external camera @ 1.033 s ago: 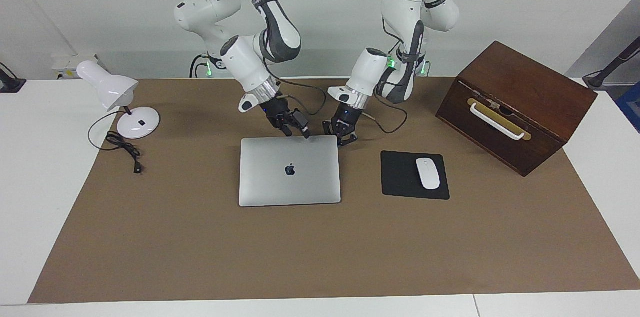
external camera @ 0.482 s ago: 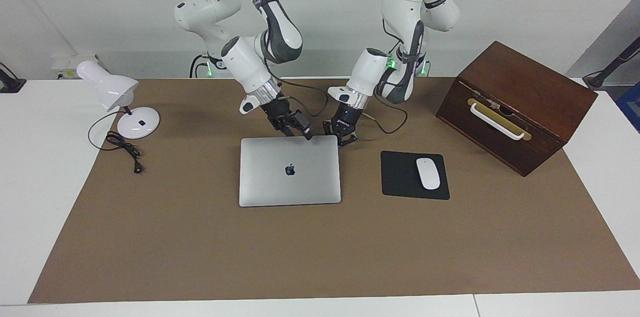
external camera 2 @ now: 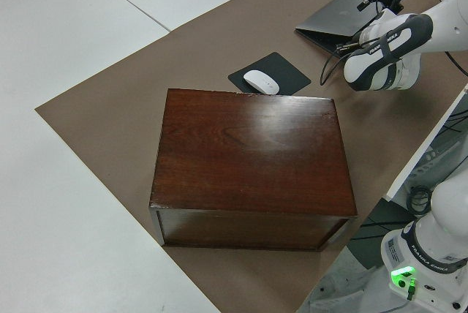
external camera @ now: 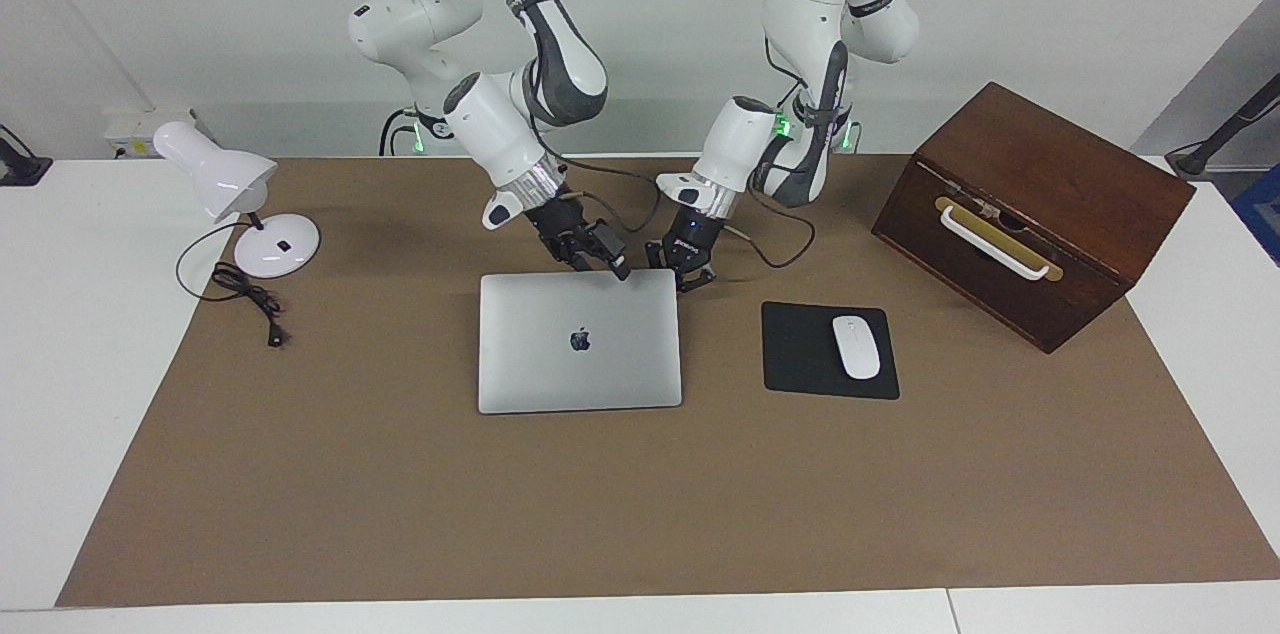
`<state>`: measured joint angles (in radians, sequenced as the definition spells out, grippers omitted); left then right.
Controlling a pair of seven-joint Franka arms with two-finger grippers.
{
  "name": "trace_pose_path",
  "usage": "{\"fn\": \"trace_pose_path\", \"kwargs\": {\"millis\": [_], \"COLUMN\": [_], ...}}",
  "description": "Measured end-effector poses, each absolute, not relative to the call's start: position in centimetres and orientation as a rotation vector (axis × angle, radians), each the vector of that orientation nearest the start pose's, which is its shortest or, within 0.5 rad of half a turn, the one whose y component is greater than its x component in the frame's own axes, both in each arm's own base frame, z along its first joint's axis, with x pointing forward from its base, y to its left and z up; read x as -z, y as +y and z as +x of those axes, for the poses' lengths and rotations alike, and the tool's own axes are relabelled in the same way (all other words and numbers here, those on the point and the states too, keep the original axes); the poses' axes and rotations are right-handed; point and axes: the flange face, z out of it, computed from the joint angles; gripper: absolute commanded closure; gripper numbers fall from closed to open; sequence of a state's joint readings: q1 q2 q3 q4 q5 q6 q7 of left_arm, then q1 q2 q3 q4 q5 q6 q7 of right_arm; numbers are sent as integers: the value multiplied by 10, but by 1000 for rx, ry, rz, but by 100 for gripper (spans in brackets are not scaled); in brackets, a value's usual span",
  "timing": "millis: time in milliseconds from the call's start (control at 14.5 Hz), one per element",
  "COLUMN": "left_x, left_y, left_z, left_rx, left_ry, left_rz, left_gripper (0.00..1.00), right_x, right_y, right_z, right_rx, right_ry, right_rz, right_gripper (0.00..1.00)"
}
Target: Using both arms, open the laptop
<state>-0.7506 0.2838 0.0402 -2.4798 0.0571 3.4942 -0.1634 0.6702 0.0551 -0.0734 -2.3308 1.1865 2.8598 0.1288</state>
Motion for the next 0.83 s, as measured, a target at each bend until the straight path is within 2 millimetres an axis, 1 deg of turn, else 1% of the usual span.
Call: {"fn": "trace_pose_path", "kwargs": {"millis": [413,620,826], "left_x": [-266,-266,-266], "left_y": [-346,-346,-346], "left_z": [392,392,392], "left_rx": [1132,1133,1133], "left_ry": [982,989,991], "left_rz": [-3091,-3087,-3085], "left_gripper": [100,100,100], "right_x": [-359,-370,-381], "right_y": [254,251,253], "right_z": [485,499,513], "right_rx": [180,171,169], "right_ry": [723,700,677], "right_rz": [-2309,-2294,-2290], "right_gripper": [0,0,0]}}
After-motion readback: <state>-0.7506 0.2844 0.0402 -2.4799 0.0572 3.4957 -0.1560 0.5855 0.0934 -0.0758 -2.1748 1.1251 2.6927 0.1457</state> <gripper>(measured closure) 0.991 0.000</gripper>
